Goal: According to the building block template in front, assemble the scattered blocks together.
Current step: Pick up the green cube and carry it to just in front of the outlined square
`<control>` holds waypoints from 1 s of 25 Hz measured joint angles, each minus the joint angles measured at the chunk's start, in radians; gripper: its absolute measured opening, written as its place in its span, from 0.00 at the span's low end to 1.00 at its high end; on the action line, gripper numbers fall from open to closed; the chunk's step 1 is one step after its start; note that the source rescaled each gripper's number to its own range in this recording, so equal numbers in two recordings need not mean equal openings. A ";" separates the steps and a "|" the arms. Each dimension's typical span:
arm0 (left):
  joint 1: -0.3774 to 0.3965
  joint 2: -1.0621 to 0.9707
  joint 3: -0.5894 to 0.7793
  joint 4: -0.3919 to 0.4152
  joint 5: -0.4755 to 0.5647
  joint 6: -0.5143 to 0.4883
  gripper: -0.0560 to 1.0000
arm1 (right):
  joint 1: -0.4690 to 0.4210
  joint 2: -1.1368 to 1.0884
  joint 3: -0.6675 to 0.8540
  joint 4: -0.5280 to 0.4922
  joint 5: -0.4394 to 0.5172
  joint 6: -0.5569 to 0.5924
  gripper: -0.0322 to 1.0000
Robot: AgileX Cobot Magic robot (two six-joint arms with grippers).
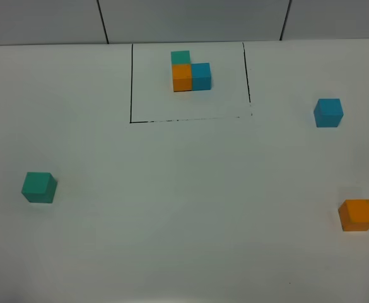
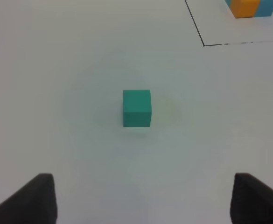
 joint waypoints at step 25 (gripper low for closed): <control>0.000 0.000 0.000 0.000 0.000 0.000 0.70 | 0.000 0.000 0.000 0.000 0.000 0.000 0.76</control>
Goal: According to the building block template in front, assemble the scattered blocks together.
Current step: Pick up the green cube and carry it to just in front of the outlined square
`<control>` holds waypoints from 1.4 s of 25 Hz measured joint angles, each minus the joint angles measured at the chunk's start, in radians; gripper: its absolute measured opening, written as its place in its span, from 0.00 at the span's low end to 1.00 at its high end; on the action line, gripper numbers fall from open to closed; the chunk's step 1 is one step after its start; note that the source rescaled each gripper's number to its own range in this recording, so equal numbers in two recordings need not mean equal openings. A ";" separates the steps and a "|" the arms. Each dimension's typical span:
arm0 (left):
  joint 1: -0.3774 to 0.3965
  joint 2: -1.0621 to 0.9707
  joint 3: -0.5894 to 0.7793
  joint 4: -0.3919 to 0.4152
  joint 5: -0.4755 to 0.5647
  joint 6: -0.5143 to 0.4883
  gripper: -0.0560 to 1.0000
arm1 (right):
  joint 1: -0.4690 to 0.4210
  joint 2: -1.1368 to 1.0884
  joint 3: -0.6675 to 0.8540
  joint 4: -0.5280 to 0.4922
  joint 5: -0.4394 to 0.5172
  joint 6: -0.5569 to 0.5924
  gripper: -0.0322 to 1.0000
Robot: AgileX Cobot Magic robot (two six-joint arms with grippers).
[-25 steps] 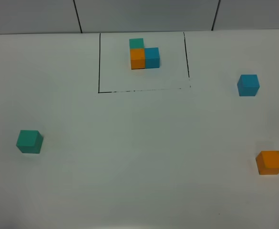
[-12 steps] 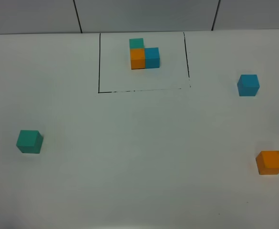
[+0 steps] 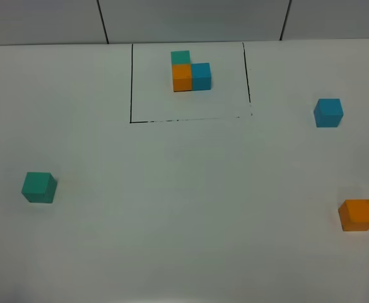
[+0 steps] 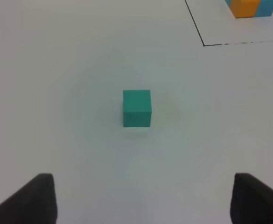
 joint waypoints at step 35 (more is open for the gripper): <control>0.000 0.819 -0.145 0.104 -0.106 -0.054 0.70 | 0.000 0.000 0.000 0.000 0.000 0.000 0.76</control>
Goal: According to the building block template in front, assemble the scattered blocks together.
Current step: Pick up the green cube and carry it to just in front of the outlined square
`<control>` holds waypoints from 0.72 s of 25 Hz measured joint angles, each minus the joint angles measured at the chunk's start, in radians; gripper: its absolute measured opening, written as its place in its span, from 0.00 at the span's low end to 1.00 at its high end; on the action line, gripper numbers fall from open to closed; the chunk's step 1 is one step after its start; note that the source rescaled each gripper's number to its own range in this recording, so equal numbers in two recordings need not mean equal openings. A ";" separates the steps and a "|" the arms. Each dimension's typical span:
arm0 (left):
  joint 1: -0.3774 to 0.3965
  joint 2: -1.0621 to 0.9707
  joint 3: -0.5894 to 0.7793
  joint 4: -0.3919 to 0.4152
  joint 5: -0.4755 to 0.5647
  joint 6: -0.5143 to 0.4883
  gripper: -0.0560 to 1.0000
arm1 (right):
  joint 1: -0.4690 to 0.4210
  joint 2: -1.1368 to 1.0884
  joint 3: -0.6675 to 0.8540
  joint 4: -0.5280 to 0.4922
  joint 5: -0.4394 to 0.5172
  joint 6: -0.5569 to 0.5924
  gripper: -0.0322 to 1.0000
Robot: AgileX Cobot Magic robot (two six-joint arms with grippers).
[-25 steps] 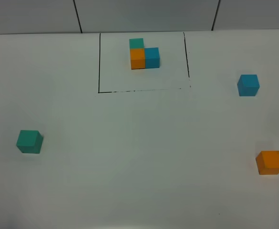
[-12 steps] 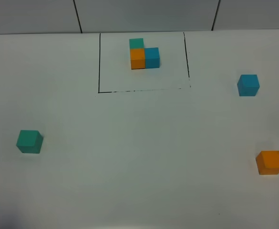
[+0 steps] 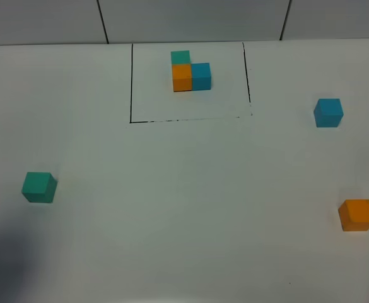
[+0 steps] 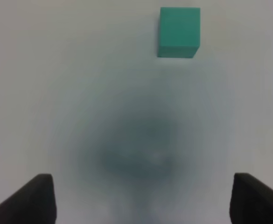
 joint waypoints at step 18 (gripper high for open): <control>0.000 0.670 -0.234 -0.031 -0.078 -0.005 0.70 | 0.000 0.000 0.000 0.000 0.000 0.000 0.75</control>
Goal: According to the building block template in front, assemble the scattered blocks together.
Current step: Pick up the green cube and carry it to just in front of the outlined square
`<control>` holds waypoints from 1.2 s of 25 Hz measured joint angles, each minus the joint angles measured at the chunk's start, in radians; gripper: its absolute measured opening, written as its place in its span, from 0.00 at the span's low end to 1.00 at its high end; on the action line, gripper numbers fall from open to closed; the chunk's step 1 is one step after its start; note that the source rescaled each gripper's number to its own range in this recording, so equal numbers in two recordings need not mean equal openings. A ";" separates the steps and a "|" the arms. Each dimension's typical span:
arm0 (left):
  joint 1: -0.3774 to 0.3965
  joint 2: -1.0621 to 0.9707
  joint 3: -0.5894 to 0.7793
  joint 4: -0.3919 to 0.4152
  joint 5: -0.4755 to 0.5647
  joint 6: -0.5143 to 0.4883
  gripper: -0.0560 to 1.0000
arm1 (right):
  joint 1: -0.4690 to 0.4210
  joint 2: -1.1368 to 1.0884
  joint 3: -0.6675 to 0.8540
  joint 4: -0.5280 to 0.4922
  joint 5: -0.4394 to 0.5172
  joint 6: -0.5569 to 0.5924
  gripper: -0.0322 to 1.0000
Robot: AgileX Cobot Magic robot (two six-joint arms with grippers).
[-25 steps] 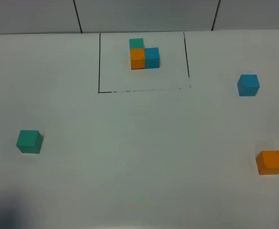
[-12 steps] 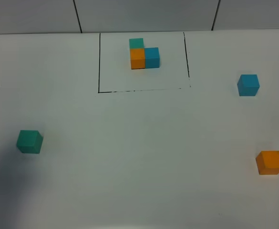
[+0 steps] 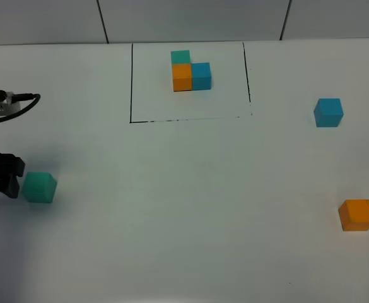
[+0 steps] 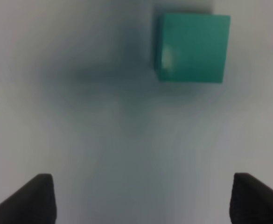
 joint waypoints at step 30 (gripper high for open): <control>-0.079 0.355 -0.131 -0.026 -0.158 -0.069 0.70 | 0.000 0.000 0.000 0.001 0.000 0.000 0.75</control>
